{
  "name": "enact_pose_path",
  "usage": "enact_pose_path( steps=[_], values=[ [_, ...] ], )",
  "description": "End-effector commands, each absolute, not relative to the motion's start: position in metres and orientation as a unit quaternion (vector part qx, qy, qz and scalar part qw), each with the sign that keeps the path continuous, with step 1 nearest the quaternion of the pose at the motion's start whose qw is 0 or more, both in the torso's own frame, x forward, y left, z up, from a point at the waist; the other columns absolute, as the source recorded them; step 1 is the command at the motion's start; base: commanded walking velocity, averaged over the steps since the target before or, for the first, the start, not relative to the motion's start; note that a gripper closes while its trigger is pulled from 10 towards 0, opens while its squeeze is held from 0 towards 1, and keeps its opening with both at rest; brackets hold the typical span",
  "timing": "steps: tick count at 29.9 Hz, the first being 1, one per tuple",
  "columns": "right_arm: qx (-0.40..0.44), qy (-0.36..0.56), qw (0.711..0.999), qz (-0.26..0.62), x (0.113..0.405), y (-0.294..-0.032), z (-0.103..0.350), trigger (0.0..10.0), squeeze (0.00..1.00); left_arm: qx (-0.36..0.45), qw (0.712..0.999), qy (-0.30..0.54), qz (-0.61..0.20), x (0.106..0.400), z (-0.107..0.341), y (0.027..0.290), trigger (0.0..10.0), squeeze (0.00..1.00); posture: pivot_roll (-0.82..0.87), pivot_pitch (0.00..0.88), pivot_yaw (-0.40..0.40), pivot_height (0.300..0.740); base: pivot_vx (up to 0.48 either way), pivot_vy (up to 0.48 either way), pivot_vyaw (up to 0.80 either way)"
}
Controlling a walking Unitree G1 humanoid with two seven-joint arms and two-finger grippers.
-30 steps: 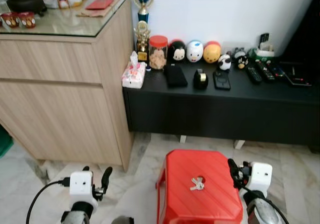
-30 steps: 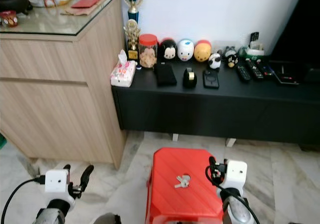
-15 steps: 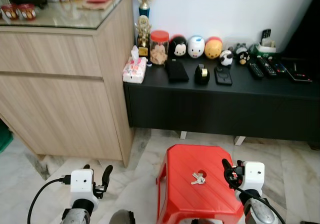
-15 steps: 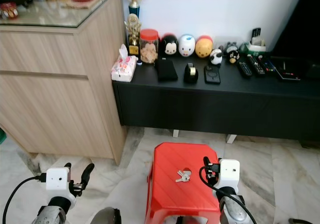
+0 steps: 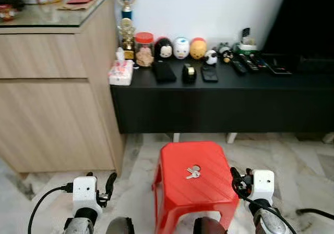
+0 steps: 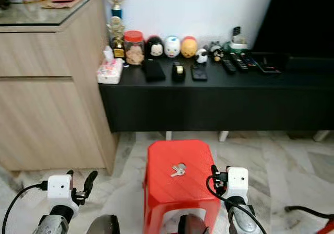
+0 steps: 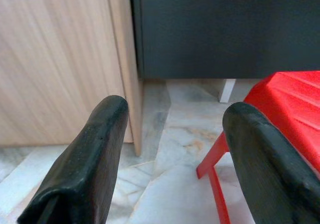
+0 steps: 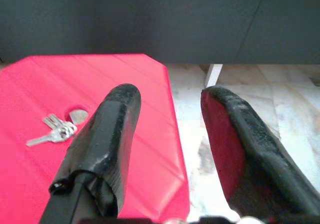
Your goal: Hang keys on a hook
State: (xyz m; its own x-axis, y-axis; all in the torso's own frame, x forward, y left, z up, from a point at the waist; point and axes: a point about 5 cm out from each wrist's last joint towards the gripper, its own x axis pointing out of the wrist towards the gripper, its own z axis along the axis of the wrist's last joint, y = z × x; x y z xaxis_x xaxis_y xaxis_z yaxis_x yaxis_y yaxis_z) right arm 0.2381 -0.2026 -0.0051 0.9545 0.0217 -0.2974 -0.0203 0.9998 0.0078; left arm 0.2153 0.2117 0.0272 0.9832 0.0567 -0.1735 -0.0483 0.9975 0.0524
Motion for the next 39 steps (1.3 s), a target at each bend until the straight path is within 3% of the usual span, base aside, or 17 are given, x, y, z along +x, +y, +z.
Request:
enact_pose_path(
  steps=[1,10,18,26,39],
  values=[
    [-0.006,0.147,0.989,0.019,0.2399,-0.2007,-0.0032,10.0,0.00,0.024,0.994,0.101,0.030,0.2166,0.0235,0.2120,10.0,0.00,-0.03,0.000,-0.057,0.609,0.000,0.000,0.80],
    [0.005,0.152,0.988,0.011,0.2381,-0.2012,-0.0053,10.0,0.00,0.022,0.994,0.099,0.029,0.2174,0.0240,0.2119,10.0,0.00,-0.03,0.000,-0.056,0.609,0.301,0.000,0.18],
    [-0.005,0.155,0.988,0.022,0.2378,-0.2005,-0.0061,10.0,0.00,0.017,0.995,0.099,0.029,0.2177,0.0234,0.2119,10.0,0.00,-0.03,0.000,-0.057,0.609,0.000,0.000,0.00],
    [-0.002,0.159,0.987,0.028,0.2356,-0.1997,-0.0074,10.0,0.00,0.016,0.995,0.097,0.031,0.2166,0.0237,0.2120,10.0,0.00,-0.03,0.000,-0.059,0.609,0.000,0.000,0.78],
    [0.009,0.161,0.987,0.011,0.2356,-0.2038,-0.0080,10.0,0.00,0.013,0.995,0.101,0.021,0.2176,0.0221,0.2092,10.0,0.00,-0.03,0.000,-0.058,0.609,0.000,0.000,0.00]
  ],
)
